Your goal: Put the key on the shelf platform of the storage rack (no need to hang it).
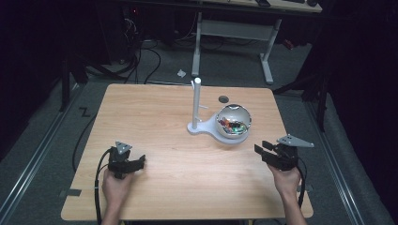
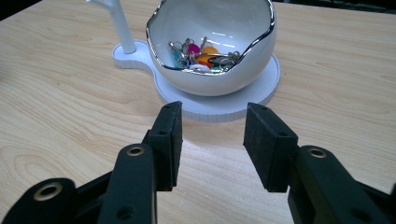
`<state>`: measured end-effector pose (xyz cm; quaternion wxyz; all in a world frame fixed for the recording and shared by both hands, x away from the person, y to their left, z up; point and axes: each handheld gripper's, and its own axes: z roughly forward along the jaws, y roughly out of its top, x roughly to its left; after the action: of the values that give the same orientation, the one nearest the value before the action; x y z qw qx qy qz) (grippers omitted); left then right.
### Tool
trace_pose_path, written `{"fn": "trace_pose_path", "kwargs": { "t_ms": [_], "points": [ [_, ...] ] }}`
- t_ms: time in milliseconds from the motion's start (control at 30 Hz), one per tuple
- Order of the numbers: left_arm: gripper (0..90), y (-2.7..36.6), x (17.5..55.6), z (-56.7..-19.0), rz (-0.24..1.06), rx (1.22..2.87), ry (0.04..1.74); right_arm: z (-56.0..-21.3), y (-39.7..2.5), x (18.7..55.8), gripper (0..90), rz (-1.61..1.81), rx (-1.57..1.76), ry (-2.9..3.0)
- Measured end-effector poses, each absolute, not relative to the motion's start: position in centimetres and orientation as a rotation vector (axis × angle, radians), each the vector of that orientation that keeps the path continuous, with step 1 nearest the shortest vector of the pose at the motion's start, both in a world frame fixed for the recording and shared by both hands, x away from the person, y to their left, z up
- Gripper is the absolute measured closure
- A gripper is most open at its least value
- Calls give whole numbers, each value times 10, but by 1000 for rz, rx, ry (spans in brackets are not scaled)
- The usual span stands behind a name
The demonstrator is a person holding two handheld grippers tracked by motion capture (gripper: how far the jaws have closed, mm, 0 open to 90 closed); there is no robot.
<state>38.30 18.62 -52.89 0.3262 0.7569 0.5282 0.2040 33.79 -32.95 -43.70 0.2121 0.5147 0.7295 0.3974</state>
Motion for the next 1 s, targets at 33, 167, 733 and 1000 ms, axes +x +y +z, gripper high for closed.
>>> {"fn": "trace_pose_path", "kwargs": {
  "t_ms": [33, 167, 733, 1000],
  "points": [
    [222, 186, 383, -529, 535, 1984, 1384, -438, -329, 338, 574, 1103, 1434, 2026],
    [222, 186, 383, -529, 534, 1985, 1384, -445, -329, 338, 570, 1111, 1444, 2031],
    [223, 186, 383, -529, 537, 1987, 1382, -486, -320, 344, 526, 1053, 1498, 2047],
    [223, 186, 383, -529, 537, 1987, 1382, -506, -322, 351, 527, 938, 1526, 2026]
  ]
}}
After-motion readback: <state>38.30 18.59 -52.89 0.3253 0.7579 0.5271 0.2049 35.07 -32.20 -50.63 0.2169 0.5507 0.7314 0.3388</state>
